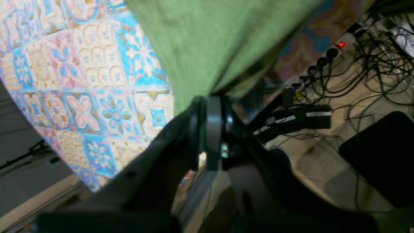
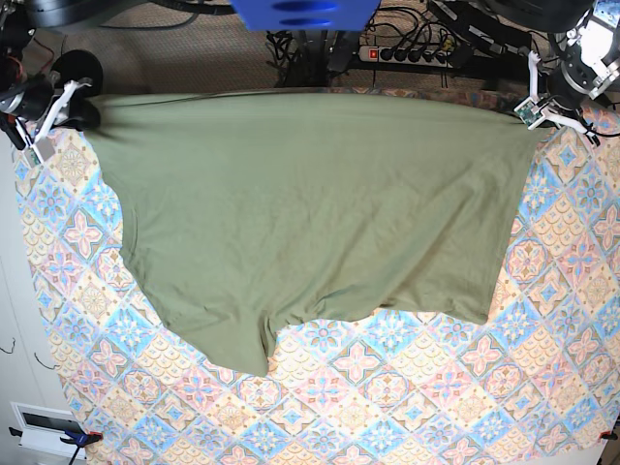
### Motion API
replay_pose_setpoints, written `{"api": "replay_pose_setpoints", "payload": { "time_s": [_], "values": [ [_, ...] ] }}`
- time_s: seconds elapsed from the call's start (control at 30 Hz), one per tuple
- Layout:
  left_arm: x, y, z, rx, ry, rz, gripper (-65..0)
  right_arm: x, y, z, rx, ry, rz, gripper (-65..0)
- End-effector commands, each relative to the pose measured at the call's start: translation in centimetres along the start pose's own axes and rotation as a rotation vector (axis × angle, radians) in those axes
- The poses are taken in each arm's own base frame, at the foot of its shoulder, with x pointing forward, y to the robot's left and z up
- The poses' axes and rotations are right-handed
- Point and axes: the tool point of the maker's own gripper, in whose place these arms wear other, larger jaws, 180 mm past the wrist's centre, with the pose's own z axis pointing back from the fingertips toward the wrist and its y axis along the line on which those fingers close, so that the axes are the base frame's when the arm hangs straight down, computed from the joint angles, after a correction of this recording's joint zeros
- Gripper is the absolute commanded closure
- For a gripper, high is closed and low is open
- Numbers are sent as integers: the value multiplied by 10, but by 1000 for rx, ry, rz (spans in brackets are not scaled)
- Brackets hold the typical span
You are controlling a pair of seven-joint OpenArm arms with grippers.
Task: Layout the t-shirt on the table in an organized manner, then fold the t-shirt properly
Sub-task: 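Lay the t-shirt flat, dragging its held edge back with both grippers, then hold the t-shirt edge taut between both grippers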
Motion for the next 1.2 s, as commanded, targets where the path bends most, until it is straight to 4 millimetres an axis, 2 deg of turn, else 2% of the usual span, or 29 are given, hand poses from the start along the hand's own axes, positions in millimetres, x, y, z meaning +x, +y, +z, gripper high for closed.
{"api": "replay_pose_setpoints", "payload": {
  "time_s": [0.0, 0.2, 0.27, 0.33, 0.43, 0.57, 0.67, 0.7, 0.8, 0.87, 0.97, 1.07, 1.17],
  "values": [
    [3, 16, 1, 54, 0, -13, 0, 12, -10, 13, -46, -27, 28, -7],
    [6, 30, -6, 97, -13, 21, 0, 43, -11, 46, -12, -226, -25, -7],
    [9, 29, -9, 111, -27, 55, 0, 36, -15, 39, -32, -185, -24, -8],
    [10, 27, -10, 108, -32, 62, 0, 16, -21, 25, -59, -89, -26, -9],
    [14, 12, -15, 68, -37, 51, 0, -17, -23, 2, -81, 77, -9, -7],
    [7, 3, -16, 45, -20, 54, 0, -30, -20, -9, -80, 149, 12, -10],
    [-4, 3, -19, 42, 9, 65, 0, -33, -21, -10, -90, 154, 6, -10],
    [-7, 2, -20, 40, 18, 68, 0, -30, -21, -12, -89, 132, 0, -10],
    [-11, 1, -21, 35, 28, 71, 0, -1, -24, -19, -97, 58, 19, -11],
    [-11, 1, -21, 35, 28, 71, 0, 1, -31, -26, -112, 73, 20, -11],
    [-11, -4, -22, 24, 28, 72, 0, -1, -41, -42, -126, 110, 6, -11],
    [-9, -14, -24, -5, 22, 68, 0, -6, -42, -61, -109, 118, -48, -11],
    [-9, -14, -24, -5, 22, 70, 0, -16, -41, -67, -111, 141, -70, -11]
  ]
}}
